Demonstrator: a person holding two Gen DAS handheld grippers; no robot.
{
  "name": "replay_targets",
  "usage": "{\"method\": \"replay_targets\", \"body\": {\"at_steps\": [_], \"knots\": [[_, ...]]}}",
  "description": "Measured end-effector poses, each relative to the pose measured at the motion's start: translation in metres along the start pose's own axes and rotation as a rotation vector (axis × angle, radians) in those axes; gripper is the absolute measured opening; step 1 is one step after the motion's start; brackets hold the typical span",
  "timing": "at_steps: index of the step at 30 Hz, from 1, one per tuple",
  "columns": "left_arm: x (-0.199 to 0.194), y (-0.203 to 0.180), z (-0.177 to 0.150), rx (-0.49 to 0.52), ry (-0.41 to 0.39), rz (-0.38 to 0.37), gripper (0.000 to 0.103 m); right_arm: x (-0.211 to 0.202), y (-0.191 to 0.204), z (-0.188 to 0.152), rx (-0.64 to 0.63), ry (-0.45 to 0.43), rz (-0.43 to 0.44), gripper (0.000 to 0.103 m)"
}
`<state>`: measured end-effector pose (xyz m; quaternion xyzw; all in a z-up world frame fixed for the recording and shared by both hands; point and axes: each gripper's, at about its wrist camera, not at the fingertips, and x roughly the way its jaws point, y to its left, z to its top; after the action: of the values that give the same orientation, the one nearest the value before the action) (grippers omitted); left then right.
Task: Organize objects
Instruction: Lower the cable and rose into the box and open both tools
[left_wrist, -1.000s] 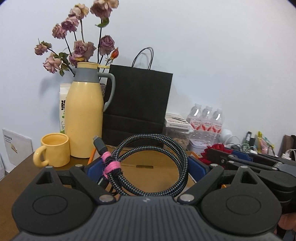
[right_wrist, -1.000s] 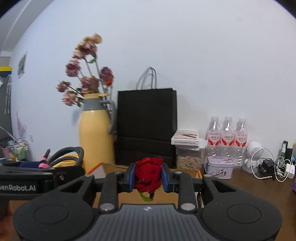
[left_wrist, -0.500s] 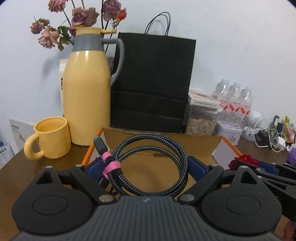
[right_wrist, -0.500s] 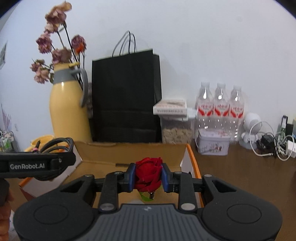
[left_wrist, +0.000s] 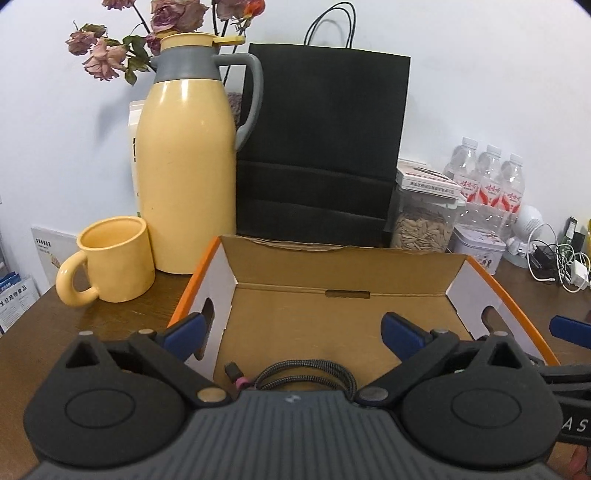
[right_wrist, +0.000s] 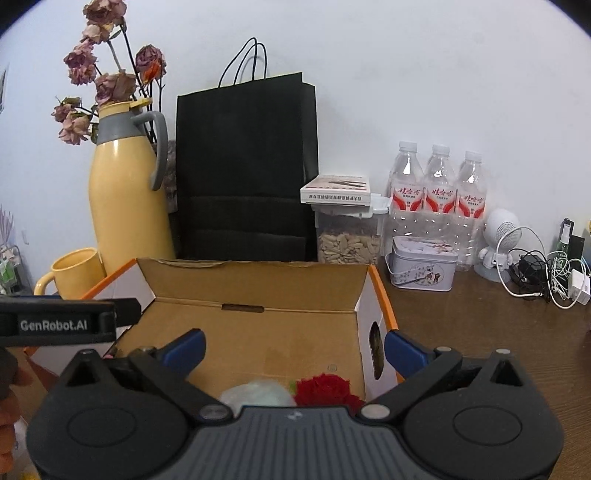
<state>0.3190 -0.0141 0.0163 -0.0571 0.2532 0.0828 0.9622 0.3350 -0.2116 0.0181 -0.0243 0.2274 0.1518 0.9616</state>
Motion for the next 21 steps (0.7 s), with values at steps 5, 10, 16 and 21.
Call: {"method": "replay_targets", "body": {"at_steps": [5,10,16,21], "knots": [[-0.002,-0.001,0.001,0.005,-0.004,-0.006,0.103,-0.003,0.001,0.001,0.001,-0.009,-0.011,0.103],[-0.009,-0.001,0.003,0.008,-0.018,-0.019,0.103,-0.011,0.002,0.005,-0.003,-0.032,-0.008,0.103],[-0.034,0.002,0.007,0.012,-0.061,-0.044,0.103,-0.031,0.008,0.010,-0.020,-0.066,-0.017,0.103],[-0.067,0.010,0.002,0.017,-0.108,-0.061,0.103,-0.058,0.013,0.008,-0.034,-0.104,-0.012,0.103]]}}
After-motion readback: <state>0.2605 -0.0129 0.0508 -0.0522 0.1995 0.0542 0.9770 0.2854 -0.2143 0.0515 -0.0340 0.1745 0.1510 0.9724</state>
